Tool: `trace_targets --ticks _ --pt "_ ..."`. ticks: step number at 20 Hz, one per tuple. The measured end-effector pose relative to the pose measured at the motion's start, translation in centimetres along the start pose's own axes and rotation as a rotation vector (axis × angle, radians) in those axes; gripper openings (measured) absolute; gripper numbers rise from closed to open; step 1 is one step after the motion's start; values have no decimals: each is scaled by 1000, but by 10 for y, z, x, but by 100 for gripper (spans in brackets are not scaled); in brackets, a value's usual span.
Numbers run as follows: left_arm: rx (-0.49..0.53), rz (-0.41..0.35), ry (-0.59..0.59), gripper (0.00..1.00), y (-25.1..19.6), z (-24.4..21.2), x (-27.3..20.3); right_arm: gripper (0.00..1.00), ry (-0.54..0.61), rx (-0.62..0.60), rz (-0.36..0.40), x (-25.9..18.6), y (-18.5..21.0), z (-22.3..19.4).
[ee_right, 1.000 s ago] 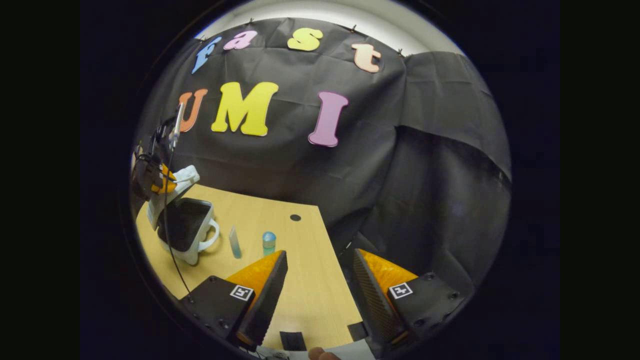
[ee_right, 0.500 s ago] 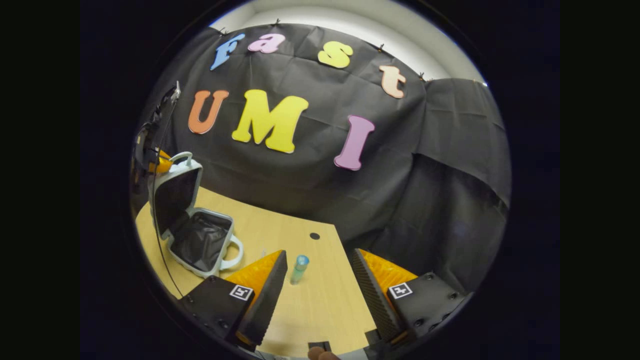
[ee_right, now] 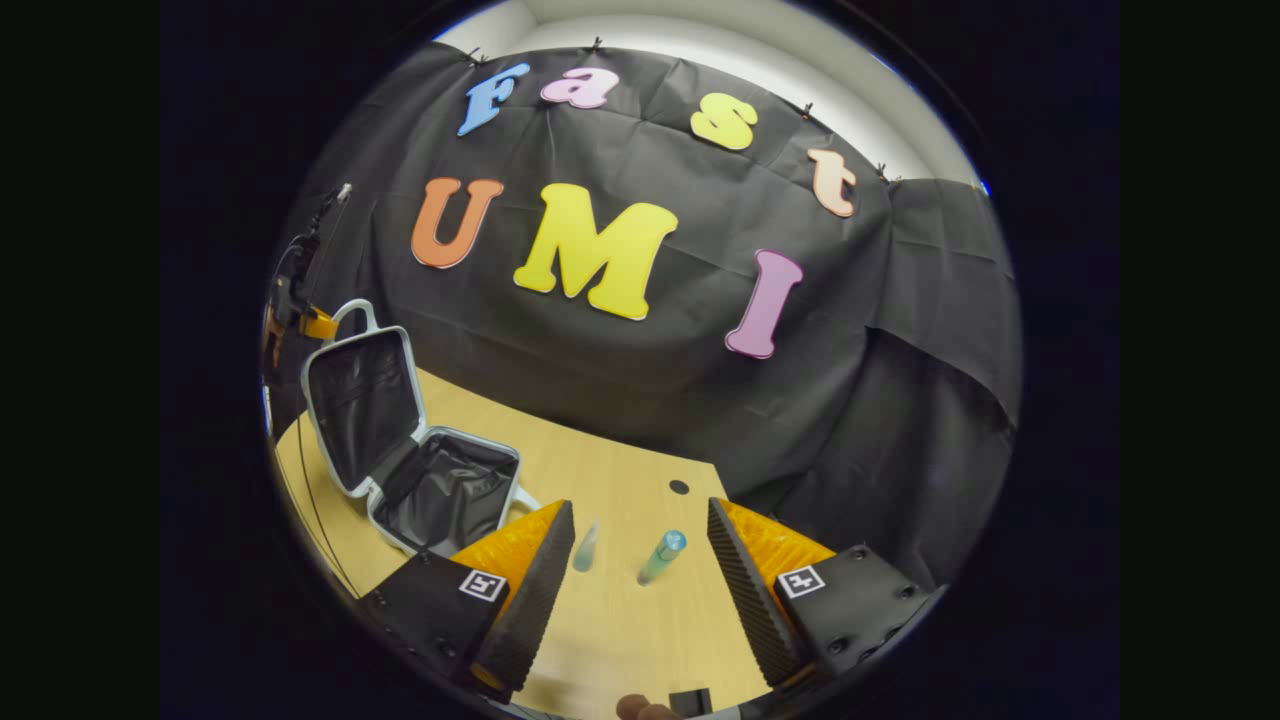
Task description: First open the suitcase, pack the skin care products into it, and then close the suitcase.
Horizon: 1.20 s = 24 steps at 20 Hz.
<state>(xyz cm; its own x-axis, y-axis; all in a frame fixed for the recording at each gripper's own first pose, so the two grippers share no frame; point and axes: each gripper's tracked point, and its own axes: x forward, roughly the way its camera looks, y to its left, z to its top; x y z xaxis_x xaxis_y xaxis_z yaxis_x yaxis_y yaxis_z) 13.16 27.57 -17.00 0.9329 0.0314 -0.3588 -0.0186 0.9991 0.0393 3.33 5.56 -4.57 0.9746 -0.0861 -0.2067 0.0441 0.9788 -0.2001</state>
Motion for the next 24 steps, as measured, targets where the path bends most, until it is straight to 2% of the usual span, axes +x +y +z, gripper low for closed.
trace_targets --ticks 3,7,9,16,18,21,22,23,24 --pt "-120 22 7 2 36 -30 7 80 5 -7 20 1 16 3" --pt "-349 27 39 3 72 -89 27 80 22 -32 38 3 31 1" --pt "-413 38 72 3 84 -117 36 80 32 -43 49 2 39 -1" --pt "-538 60 174 4 96 -189 51 80 43 -42 58 -3 49 -6" --pt "-595 59 180 6 98 -201 55 80 46 -33 50 -5 46 -8" --pt "-615 58 193 7 98 -214 57 80 47 -27 41 -7 40 -10" --pt "-616 67 198 0 100 -216 58 80 47 -26 42 -9 39 -11" --pt "-605 97 210 12 106 -219 56 80 48 -27 39 -9 37 -12" --pt "-595 123 208 15 112 -222 56 80 48 -24 38 -10 35 -14"
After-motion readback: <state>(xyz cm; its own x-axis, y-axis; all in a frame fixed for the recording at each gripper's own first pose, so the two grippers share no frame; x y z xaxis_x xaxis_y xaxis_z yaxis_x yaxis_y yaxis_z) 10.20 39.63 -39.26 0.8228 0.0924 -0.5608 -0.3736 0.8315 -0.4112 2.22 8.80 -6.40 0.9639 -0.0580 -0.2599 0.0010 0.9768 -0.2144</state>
